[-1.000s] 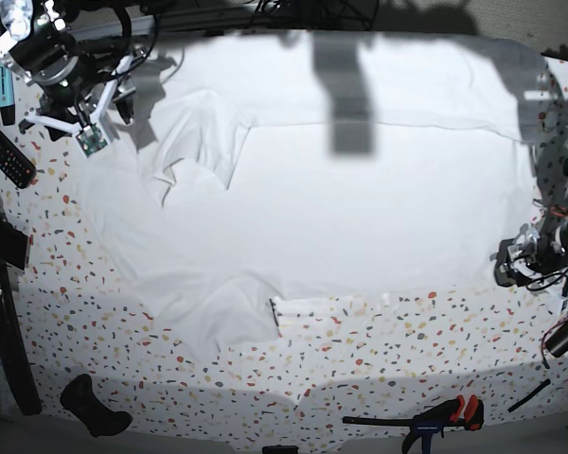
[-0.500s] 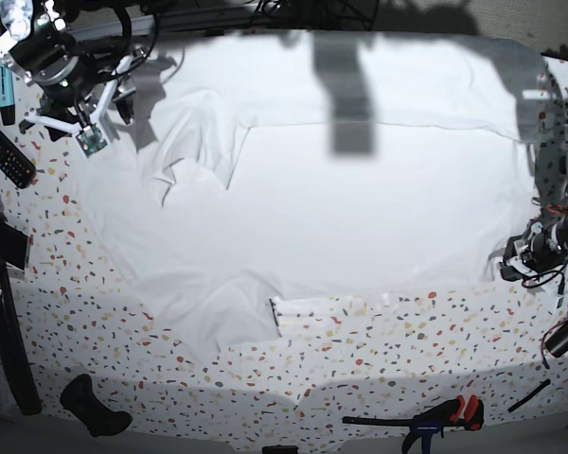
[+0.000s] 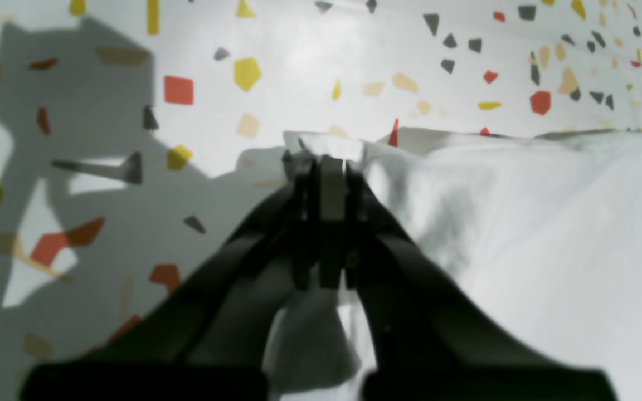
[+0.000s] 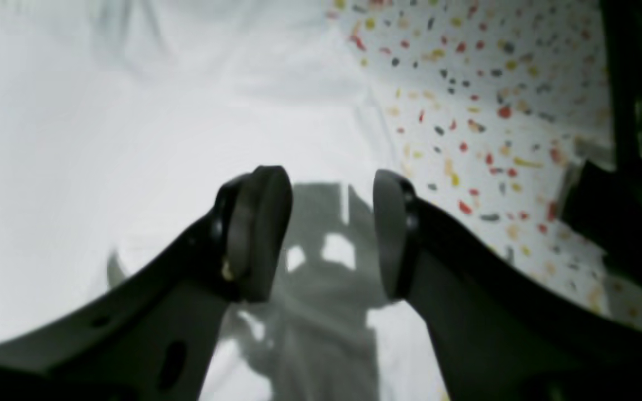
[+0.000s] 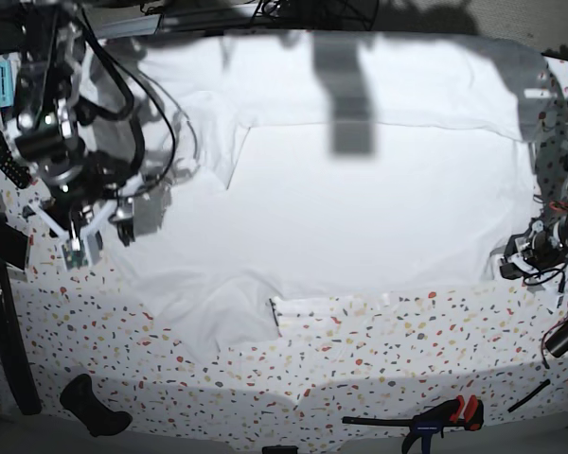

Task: Fold the T-shirt properly
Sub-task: 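Move the right gripper to the hem corner and grasp it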

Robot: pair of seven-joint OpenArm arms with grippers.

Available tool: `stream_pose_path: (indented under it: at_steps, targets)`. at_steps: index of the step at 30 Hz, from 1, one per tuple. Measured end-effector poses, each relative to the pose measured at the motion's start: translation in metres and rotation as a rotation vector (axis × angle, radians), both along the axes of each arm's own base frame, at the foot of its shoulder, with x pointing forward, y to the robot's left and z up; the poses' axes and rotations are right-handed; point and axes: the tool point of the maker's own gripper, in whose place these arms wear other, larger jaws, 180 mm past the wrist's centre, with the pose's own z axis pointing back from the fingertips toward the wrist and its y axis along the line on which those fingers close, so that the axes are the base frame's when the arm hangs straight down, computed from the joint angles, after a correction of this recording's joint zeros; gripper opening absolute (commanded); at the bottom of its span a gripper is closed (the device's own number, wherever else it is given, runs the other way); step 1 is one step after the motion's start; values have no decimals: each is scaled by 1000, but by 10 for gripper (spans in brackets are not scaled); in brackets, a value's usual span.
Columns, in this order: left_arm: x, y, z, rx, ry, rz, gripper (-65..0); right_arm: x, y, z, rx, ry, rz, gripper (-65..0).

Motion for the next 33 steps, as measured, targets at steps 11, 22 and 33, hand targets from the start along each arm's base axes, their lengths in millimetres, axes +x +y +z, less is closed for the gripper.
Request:
stream_pose_path:
  at_steps: [11, 22, 33]
  targets:
    - [0, 0, 0, -1, -1, 1, -650, 98, -32, -16, 118, 39, -90, -321]
    - [0, 0, 0, 0, 2, -1, -650, 157, -24, -55, 224, 207, 22, -321]
    - [0, 0, 0, 1, 4, -3, -650, 132, 31, -114, 174, 425, 226, -322]
